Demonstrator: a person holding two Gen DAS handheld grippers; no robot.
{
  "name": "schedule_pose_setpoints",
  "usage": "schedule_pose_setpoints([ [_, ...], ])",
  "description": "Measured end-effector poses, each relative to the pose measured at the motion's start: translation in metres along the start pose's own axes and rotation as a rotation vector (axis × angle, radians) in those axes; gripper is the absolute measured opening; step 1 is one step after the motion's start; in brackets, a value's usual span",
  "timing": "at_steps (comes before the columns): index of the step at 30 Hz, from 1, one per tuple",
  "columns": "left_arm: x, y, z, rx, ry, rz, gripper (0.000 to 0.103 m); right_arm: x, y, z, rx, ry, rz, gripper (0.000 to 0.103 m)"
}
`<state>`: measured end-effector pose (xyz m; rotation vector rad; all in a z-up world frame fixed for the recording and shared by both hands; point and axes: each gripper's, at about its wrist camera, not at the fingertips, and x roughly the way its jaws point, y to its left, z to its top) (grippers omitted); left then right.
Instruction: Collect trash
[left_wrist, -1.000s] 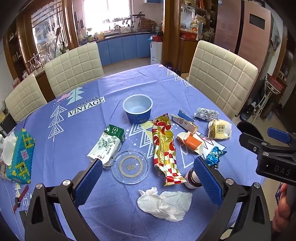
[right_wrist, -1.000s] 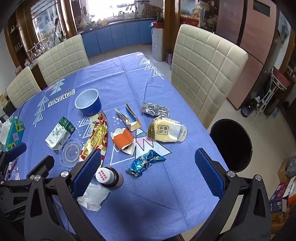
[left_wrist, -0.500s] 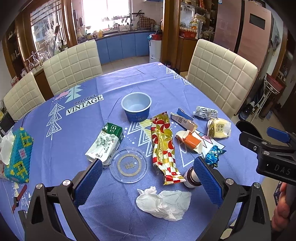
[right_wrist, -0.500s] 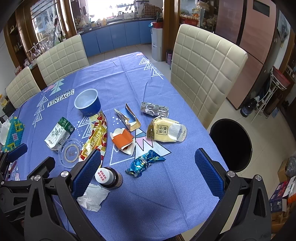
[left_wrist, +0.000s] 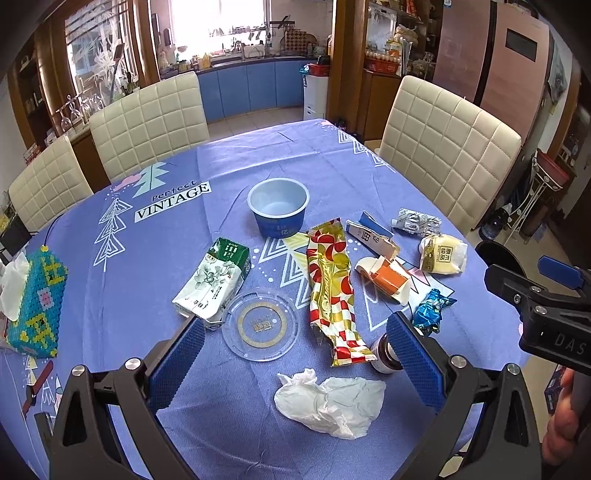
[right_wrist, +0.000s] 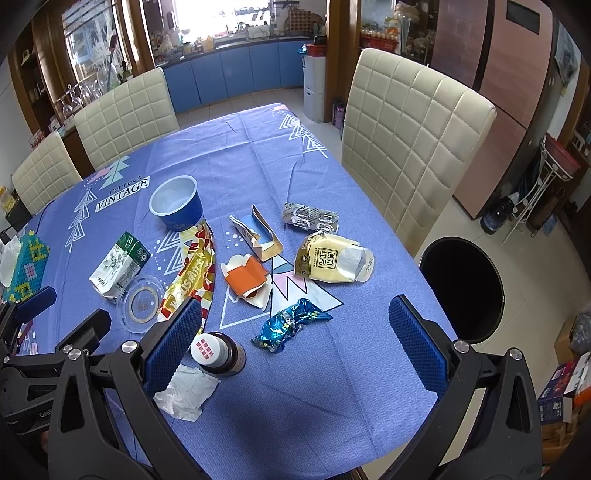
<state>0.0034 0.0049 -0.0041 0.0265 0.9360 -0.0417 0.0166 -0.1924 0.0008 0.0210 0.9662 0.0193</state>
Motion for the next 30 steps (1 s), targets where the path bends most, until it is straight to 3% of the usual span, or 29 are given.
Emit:
schedule_pose_setpoints([
  [30, -0.0001, -0.001, 0.0003, 0.005, -0.004, -0.002, 0.096, -0.0001, 0.004, -0.0019, -0.002, -0.004, -0.001, 0.1],
])
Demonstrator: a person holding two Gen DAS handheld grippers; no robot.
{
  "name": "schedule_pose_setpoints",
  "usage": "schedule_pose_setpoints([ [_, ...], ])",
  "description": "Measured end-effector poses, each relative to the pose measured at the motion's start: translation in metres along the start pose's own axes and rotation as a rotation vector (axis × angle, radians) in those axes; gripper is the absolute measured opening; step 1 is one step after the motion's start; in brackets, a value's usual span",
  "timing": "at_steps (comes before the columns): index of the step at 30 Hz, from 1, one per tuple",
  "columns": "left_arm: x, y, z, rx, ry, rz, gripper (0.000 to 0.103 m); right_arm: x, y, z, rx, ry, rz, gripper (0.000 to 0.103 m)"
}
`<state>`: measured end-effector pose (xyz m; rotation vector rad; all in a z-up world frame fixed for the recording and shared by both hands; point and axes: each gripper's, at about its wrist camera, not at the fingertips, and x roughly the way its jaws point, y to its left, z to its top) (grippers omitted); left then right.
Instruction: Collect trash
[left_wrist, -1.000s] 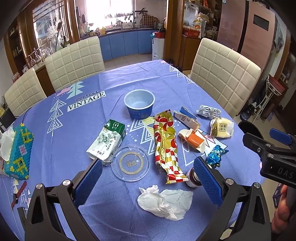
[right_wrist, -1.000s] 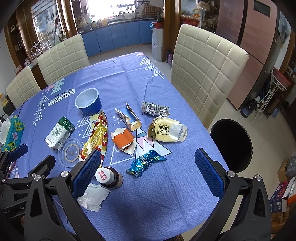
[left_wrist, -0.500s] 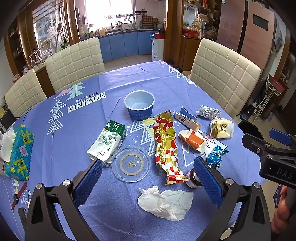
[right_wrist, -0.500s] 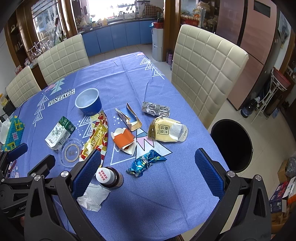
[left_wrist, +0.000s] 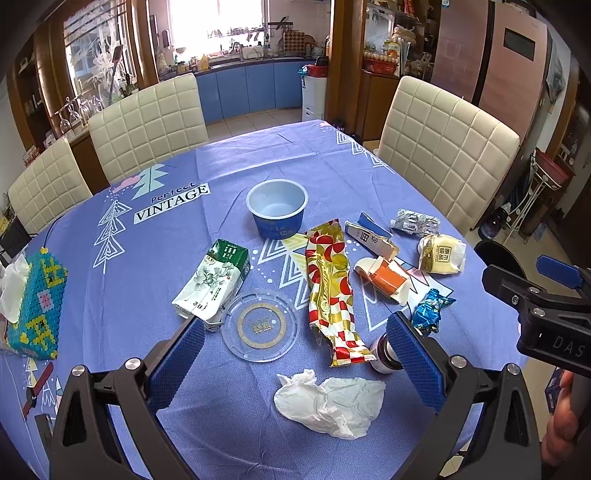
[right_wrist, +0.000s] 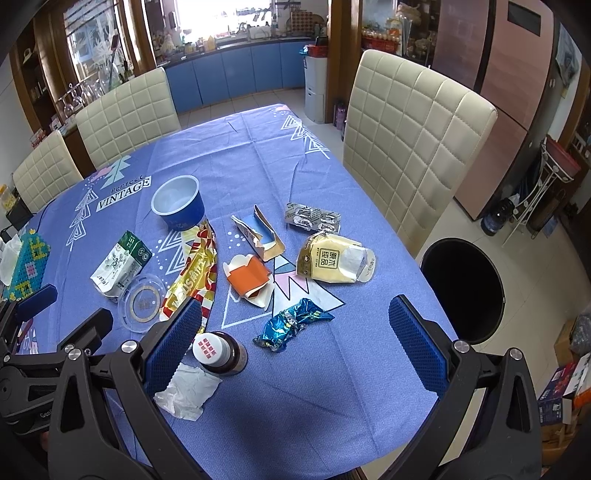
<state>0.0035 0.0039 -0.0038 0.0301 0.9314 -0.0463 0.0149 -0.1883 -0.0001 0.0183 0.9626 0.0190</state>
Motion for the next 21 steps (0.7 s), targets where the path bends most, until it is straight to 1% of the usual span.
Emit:
schedule_pose_setpoints([
  [21, 0.002, -0.0005, -0.0017, 0.015, 0.01, -0.003, 0.096, -0.0033, 0.0016, -0.0011, -0.008, -0.005, 0.009, 0.1],
])
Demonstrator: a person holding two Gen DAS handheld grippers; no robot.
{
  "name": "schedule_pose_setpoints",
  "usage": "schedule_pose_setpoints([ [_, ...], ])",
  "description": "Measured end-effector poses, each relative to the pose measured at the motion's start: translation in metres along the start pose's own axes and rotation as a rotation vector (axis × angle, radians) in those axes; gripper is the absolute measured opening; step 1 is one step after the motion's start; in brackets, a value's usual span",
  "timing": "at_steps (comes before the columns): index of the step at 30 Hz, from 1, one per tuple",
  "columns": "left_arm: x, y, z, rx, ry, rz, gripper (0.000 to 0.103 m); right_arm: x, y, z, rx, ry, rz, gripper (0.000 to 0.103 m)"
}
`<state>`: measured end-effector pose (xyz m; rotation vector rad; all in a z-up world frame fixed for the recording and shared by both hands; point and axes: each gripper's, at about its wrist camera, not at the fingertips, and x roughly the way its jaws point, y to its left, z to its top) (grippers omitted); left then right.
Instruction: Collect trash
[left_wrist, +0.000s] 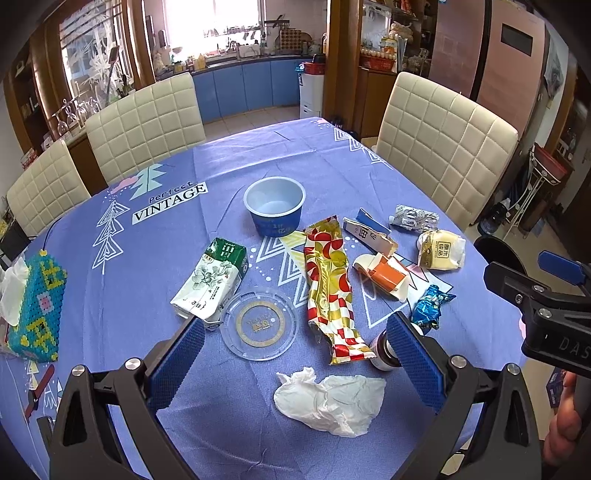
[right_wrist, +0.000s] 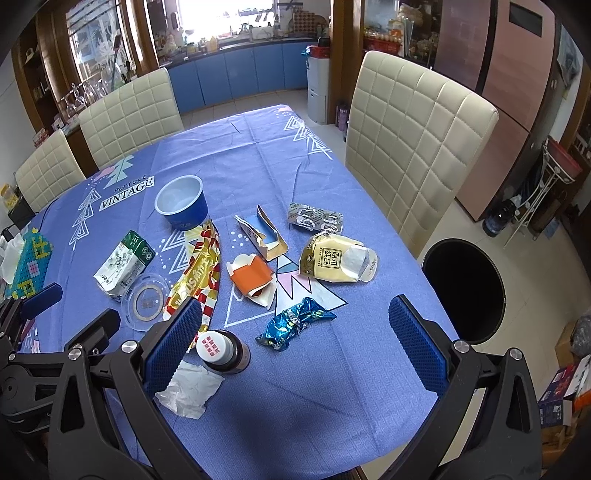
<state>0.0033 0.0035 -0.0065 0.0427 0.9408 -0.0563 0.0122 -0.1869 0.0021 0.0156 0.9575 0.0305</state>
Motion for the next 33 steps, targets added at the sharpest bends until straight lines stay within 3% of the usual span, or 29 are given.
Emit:
schedule_pose_setpoints([
  [16, 0.001, -0.002, 0.001, 0.004, 0.003, -0.001, 0.096, 0.0, -0.001, -0.001, 0.004, 0.006, 0.002, 0.1],
  [25, 0.011, 0.005, -0.001, -0.006, 0.025, 0.008, 0.096, 0.004, 0.013, -0.006, -0.05, -0.001, 0.078, 0.1],
  [33, 0.027, 0.027, -0.008, -0.001, 0.005, 0.036, 0.096, 0.026, 0.04, -0.017, -0.14, 0.015, 0.103, 0.087],
])
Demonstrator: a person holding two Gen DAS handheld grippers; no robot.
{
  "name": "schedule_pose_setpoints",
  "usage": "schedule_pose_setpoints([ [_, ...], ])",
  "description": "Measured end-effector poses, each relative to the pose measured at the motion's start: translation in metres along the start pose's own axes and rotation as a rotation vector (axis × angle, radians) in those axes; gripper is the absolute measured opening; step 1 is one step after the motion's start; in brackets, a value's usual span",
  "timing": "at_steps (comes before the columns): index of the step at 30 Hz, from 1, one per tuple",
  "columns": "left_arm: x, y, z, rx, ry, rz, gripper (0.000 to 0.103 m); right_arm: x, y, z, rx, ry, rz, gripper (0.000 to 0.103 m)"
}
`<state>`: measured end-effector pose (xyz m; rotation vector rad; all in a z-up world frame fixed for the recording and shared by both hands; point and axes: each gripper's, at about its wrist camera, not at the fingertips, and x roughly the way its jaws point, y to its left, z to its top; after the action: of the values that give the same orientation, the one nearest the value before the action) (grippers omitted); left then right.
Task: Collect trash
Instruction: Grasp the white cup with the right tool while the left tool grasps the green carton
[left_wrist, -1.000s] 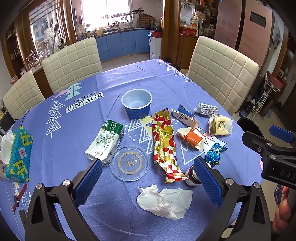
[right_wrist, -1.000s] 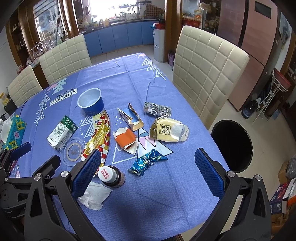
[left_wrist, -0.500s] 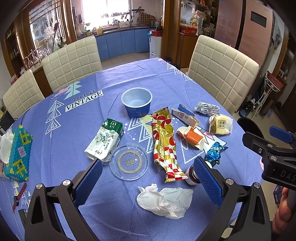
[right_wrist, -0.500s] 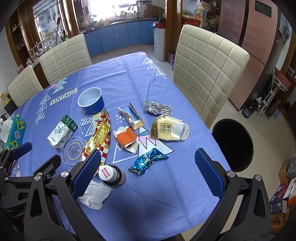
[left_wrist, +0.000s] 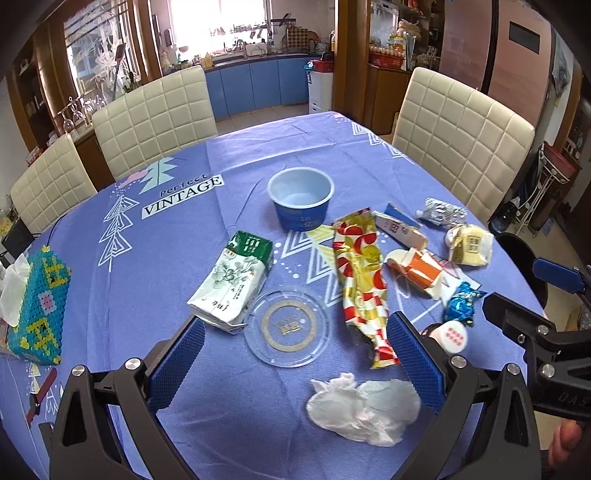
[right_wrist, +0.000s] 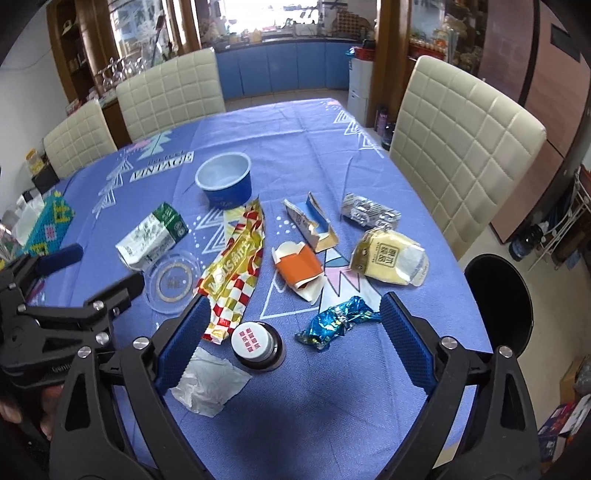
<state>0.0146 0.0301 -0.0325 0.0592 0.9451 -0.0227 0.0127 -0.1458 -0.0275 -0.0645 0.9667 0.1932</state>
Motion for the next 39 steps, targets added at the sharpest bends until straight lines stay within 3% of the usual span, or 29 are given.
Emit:
schedule_pose_setpoints([
  [5, 0.018, 0.015, -0.01, -0.007, 0.027, 0.021, 0.096, 0.018, 0.018, -0.009, -0.058, 0.022, 0.037, 0.082],
  [14, 0.053, 0.033, -0.006, -0.007, 0.071, 0.078, 0.096, 0.047, 0.046, -0.028, -0.181, 0.054, 0.014, 0.071],
  [23, 0.077, 0.045, 0.008, 0.03, 0.08, 0.115, 0.096, 0.071, 0.03, -0.029, -0.087, 0.132, 0.014, 0.045],
  [39, 0.112, 0.07, 0.022, 0.044, 0.134, 0.06, 0.096, 0.089, 0.013, -0.003, 0.036, 0.115, -0.056, 0.045],
])
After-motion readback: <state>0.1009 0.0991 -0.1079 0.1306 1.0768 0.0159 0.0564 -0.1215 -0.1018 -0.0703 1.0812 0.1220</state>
